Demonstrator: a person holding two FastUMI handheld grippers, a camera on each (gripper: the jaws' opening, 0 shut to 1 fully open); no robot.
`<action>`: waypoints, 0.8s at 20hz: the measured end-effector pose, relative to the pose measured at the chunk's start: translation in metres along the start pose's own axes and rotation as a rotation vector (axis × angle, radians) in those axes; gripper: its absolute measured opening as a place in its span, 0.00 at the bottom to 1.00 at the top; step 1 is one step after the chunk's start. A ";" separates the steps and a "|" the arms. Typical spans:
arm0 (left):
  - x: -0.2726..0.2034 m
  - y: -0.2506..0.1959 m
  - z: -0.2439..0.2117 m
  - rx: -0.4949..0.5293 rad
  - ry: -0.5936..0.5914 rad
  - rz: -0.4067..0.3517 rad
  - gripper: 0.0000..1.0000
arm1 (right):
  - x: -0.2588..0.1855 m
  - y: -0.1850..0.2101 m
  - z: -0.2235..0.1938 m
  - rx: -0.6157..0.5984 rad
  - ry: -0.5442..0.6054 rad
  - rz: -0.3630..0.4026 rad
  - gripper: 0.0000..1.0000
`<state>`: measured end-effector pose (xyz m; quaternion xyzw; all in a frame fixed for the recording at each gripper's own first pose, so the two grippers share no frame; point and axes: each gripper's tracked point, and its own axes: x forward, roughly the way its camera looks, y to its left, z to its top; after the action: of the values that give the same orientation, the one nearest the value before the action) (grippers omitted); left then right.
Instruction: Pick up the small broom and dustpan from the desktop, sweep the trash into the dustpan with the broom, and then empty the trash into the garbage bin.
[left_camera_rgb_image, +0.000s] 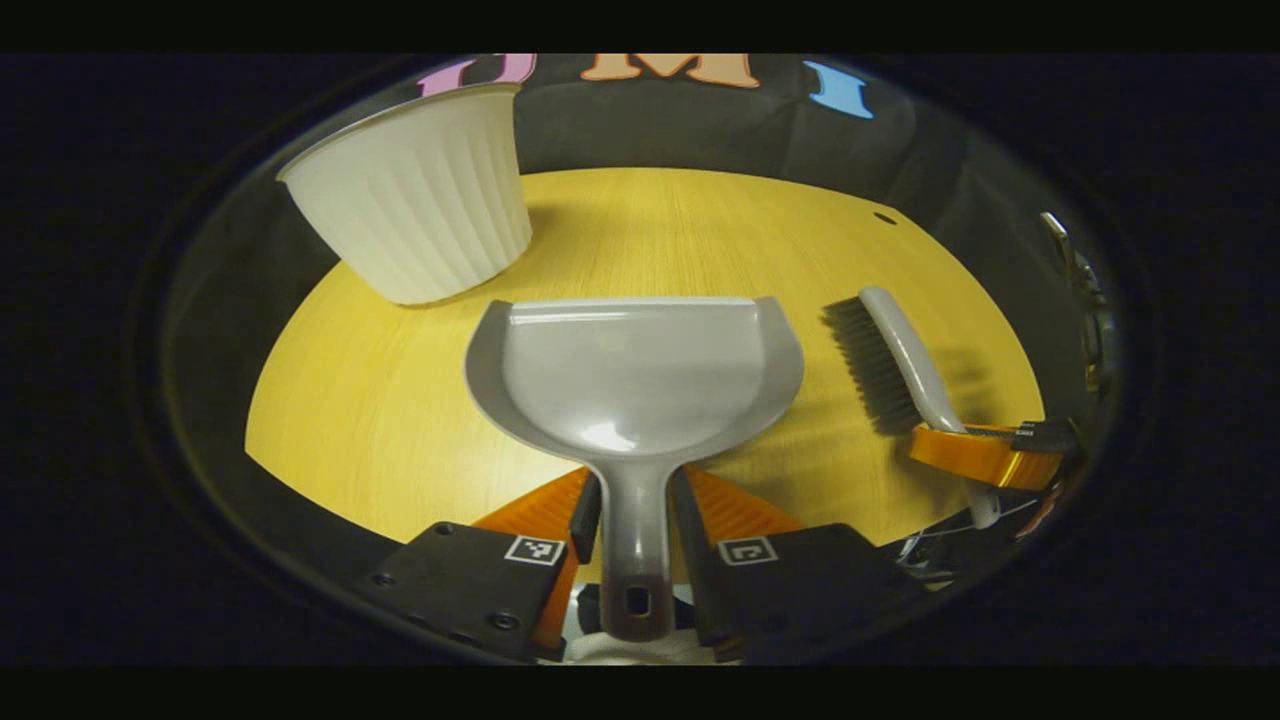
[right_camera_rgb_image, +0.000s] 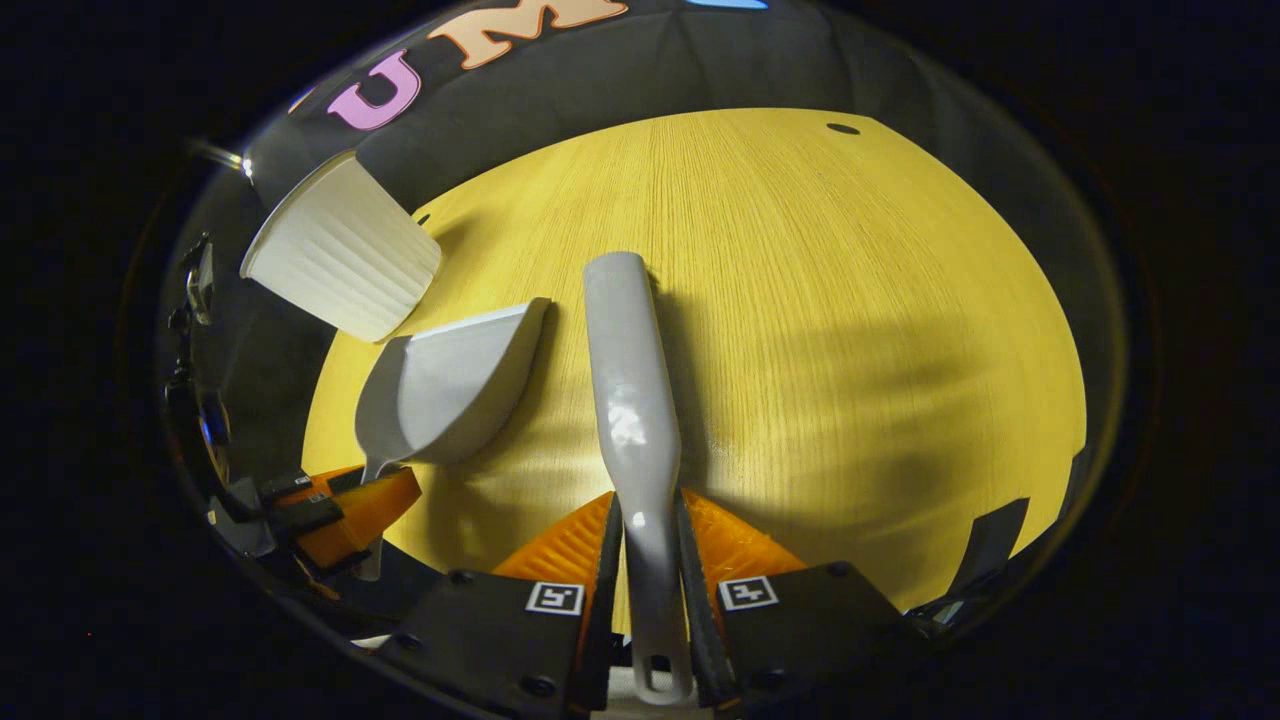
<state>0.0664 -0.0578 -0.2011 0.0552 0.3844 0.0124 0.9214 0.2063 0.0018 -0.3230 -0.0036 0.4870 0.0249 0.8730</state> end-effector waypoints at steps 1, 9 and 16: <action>-0.002 -0.002 0.001 0.010 -0.008 -0.005 0.48 | -0.003 0.001 0.002 0.008 -0.003 0.011 0.37; -0.071 0.000 0.044 -0.045 -0.218 -0.033 0.87 | -0.091 0.037 0.038 0.052 -0.267 0.202 0.48; -0.189 0.010 0.140 0.020 -0.614 0.014 0.94 | -0.209 0.066 0.105 0.007 -0.860 0.204 0.98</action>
<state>0.0324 -0.0732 0.0314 0.0682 0.0876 -0.0021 0.9938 0.1832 0.0629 -0.0889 0.0582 0.0773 0.1087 0.9894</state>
